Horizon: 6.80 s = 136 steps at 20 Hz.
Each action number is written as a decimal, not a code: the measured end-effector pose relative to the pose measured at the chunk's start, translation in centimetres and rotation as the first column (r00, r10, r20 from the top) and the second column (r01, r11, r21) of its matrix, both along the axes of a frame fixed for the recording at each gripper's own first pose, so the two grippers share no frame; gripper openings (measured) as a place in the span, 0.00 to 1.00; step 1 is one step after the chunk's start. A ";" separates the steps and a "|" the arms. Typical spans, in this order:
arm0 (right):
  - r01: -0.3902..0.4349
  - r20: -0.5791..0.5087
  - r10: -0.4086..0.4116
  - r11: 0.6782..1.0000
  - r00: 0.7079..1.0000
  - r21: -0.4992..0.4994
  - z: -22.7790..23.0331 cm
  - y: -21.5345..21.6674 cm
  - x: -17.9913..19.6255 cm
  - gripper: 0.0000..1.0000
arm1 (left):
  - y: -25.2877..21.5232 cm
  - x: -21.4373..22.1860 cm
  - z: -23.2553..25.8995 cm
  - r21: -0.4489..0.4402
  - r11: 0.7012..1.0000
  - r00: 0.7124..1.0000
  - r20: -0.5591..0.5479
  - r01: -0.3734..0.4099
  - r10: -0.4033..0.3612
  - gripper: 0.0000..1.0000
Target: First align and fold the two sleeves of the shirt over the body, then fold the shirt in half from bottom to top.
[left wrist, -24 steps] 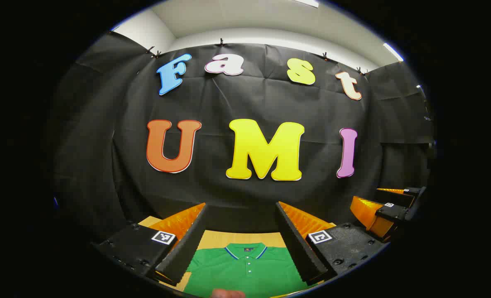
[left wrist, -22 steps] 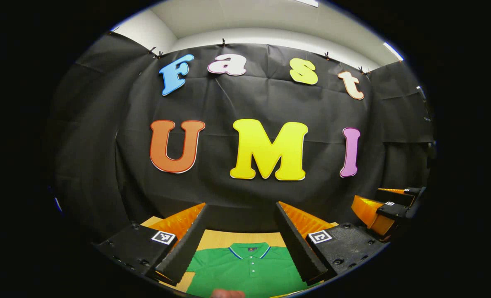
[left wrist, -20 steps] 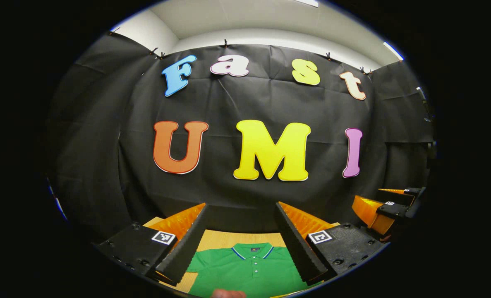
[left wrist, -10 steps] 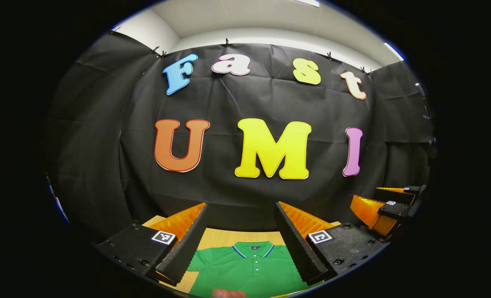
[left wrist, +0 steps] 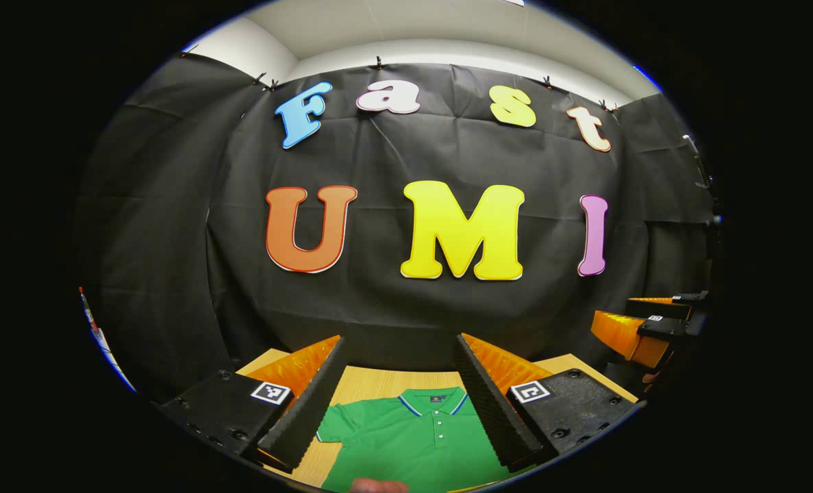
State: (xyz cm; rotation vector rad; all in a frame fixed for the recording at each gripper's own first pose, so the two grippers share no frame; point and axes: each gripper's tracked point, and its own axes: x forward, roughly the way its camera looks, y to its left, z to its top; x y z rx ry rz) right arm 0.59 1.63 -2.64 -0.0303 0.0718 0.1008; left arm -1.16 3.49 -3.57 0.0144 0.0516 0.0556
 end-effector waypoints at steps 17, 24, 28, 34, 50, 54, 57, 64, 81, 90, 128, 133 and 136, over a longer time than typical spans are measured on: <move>-0.037 -0.343 0.020 0.998 0.939 -0.042 -12.9 -5.2 4.0 0.96 | -0.2 -0.8 -7.7 0.004 0.998 0.978 -0.198 0.062 -0.060 1.00; -0.052 -0.487 -0.001 0.994 0.874 -0.095 -20.1 -9.3 8.5 0.95 | -0.5 -1.7 -9.6 -0.007 0.998 0.960 -0.273 0.058 -0.058 1.00; -0.078 -0.552 0.002 0.990 0.834 -0.113 -24.8 -10.7 11.9 0.95 | 0.0 -1.6 -10.3 -0.007 0.999 0.955 -0.294 0.035 -0.035 1.00; -0.081 -0.628 -0.011 0.990 0.778 -0.117 -31.3 -12.8 16.4 0.95 | 1.4 -2.2 -11.9 -0.005 1.000 0.937 -0.348 -0.030 0.026 1.00; -0.188 -0.709 0.096 0.981 0.699 -0.052 -37.1 -11.8 18.6 0.63 | 1.2 -1.8 -14.7 -0.009 0.998 0.909 -0.412 -0.069 0.059 1.00; -0.182 -0.715 0.097 0.982 0.693 -0.043 -37.2 -12.0 18.6 0.34 | 1.2 -1.9 -14.7 -0.009 0.998 0.910 -0.410 -0.063 0.054 1.00; -0.119 -0.718 0.080 0.993 0.691 -0.004 -37.0 -11.8 19.1 0.03 | 1.6 -2.0 -14.9 -0.009 0.998 0.910 -0.411 -0.067 0.058 1.00; -0.081 -0.696 0.054 0.997 0.716 -0.006 -33.5 -11.2 18.3 0.02 | 2.8 -2.5 -14.8 -0.015 0.996 0.913 -0.403 -0.083 0.069 1.00; -0.169 -0.697 -0.016 0.966 0.717 -0.197 -25.2 -2.3 15.7 0.03 | 10.7 -5.4 -14.9 -0.044 0.989 0.929 -0.351 -0.143 0.119 1.00; -0.227 -0.719 0.022 0.955 0.695 -0.190 -27.6 7.3 15.2 0.03 | 14.0 -8.3 -16.2 -0.095 0.974 0.914 -0.374 -0.206 0.157 1.00; -0.218 -0.465 0.141 0.969 0.874 -0.117 -14.3 7.0 5.9 0.33 | 17.7 0.9 -22.1 -0.225 0.974 0.882 -0.465 -0.034 -0.077 0.99; -0.225 -0.443 0.149 0.967 0.884 -0.123 -12.2 7.2 4.4 0.33 | 19.2 5.0 -25.4 -0.305 0.952 0.851 -0.507 -0.026 -0.139 0.99; -0.226 -0.431 0.154 0.966 0.889 -0.122 -11.0 7.3 3.7 0.33 | 20.1 8.4 -27.3 -0.342 0.939 0.836 -0.526 -0.040 -0.156 0.99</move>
